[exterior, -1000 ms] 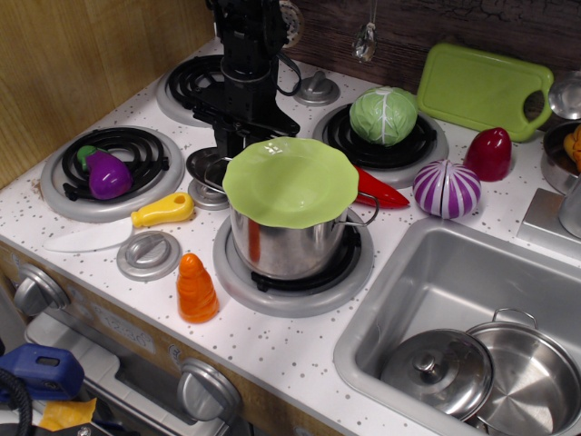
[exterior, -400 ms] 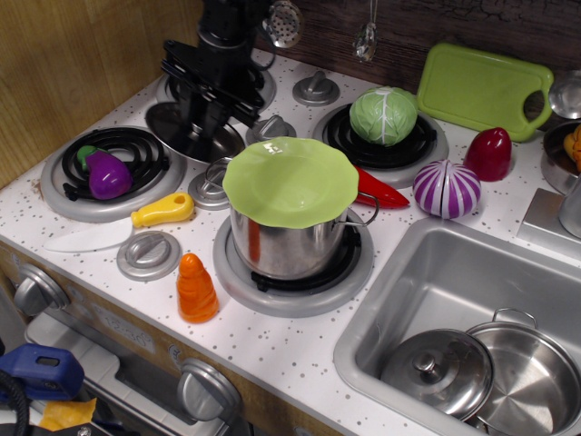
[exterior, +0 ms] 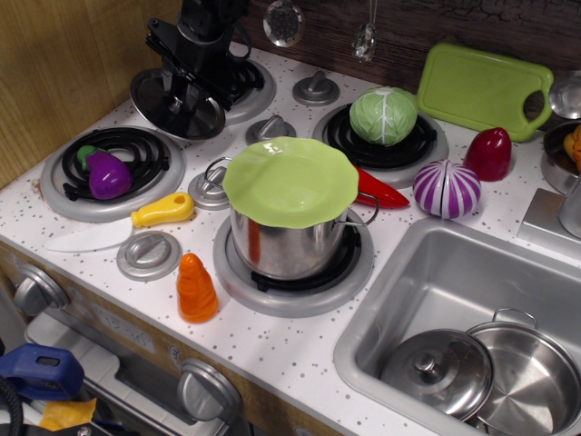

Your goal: Put lid on stove

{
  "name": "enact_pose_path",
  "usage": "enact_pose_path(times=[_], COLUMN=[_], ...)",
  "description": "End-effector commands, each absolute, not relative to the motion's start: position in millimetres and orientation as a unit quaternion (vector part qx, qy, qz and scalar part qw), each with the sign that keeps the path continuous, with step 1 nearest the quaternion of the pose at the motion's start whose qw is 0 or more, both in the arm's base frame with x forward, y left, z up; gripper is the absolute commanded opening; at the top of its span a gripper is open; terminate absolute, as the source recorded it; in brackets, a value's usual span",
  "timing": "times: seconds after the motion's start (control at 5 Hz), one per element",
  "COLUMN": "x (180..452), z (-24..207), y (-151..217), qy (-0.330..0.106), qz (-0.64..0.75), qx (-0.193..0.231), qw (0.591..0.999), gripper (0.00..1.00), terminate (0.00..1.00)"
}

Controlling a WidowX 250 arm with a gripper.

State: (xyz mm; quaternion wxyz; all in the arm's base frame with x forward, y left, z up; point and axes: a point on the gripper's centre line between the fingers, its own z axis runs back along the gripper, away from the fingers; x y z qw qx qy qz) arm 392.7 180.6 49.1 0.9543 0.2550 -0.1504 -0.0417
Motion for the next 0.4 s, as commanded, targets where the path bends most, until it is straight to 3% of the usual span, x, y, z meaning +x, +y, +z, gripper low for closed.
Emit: enact_pose_path(times=[0.0, 0.2], x=[423, 443], z=[68, 67], y=[210, 214], qy=[-0.231, -0.269], qz=[-0.051, -0.060], qx=[0.266, 0.270], qw=[0.935, 0.923], gripper=[0.00, 0.00], terminate=[0.00, 1.00])
